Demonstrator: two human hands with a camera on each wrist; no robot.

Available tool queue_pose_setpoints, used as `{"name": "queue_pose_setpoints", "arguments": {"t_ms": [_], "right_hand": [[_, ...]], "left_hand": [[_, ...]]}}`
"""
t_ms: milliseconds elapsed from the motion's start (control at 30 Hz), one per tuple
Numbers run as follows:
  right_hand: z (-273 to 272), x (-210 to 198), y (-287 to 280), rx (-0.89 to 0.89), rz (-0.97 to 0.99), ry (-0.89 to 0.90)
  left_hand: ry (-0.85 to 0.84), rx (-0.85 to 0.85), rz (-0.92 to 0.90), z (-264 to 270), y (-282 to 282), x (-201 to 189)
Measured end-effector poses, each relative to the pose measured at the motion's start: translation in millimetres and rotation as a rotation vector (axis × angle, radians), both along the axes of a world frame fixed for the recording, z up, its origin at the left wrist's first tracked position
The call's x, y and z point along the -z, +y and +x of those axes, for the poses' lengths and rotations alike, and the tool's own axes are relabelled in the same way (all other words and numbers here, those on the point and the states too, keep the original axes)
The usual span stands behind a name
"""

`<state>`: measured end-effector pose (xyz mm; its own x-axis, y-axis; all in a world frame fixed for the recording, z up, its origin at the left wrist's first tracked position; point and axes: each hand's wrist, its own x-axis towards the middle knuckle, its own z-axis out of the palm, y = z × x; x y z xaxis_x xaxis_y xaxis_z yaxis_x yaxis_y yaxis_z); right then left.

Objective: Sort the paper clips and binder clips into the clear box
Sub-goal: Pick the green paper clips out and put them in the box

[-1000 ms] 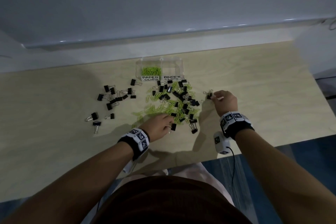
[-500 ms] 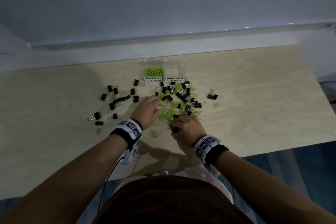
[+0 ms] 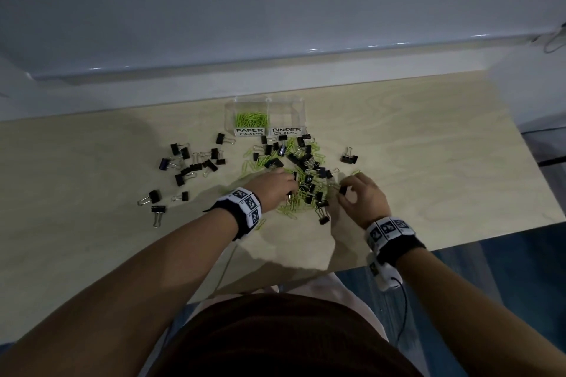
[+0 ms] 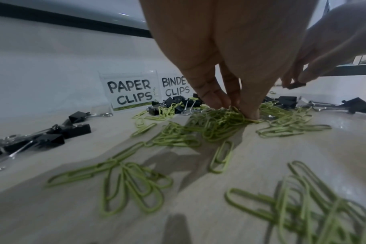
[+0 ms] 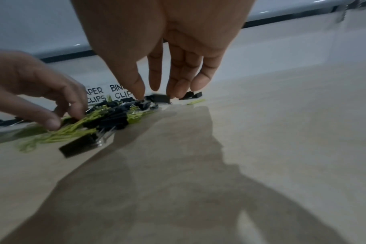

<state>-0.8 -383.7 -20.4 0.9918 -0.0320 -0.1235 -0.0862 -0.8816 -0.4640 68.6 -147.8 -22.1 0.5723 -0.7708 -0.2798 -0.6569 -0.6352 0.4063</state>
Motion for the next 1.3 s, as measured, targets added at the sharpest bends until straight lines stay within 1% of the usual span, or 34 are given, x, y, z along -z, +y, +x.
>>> {"name": "queue_pose_setpoints", "arguments": {"t_ms": [133,233,300,400,500,567,667,733,767,833,900,967,1033,1100,1200,1300], "right_hand": [[-4,7,4,-0.102,-0.022,-0.031],[-9,14,18,-0.153,-0.039,0.048],[-10,17,25,-0.144,-0.041,0.102],[-7,15,22,-0.102,-0.013,0.101],[-3,15,11,-0.063,-0.007,0.058],[1,14,13,-0.065,-0.007,0.025],[10,8,38,-0.189,0.023,-0.036],[18,4,62,-0.308,0.024,-0.017],[22,0,74,-0.363,0.025,0.017],[30,-7,94,-0.460,0.008,0.119],[38,-12,108,-0.523,-0.079,0.239],[46,-13,116,-0.543,-0.160,0.303],[53,-11,123,-0.553,-0.201,0.327],[57,-8,128,-0.564,-0.232,0.337],[60,-5,135,-0.563,-0.219,0.324],[63,-8,142,-0.575,-0.180,0.298]], "left_hand": [[0.015,-0.091,-0.076,0,5,4],[0.051,-0.181,-0.157,-2,11,3],[0.113,-0.314,-0.266,-4,19,-2],[0.148,-0.595,-0.367,0,42,-7],[0.070,-0.820,-0.371,7,84,-3],[0.014,-0.892,-0.318,9,113,3],[-0.015,-0.838,-0.203,4,143,13],[-0.011,-0.804,-0.155,-5,152,16],[0.009,-0.797,-0.151,-10,154,15],[0.105,-0.766,-0.153,-23,154,11],[0.188,-0.673,-0.102,-35,148,7],[0.232,-0.602,-0.056,-40,141,8],[0.240,-0.623,-0.054,-41,131,12],[0.212,-0.666,-0.087,-37,117,15],[0.169,-0.667,-0.139,-29,92,15],[0.111,-0.593,-0.121,-20,72,14]]}}
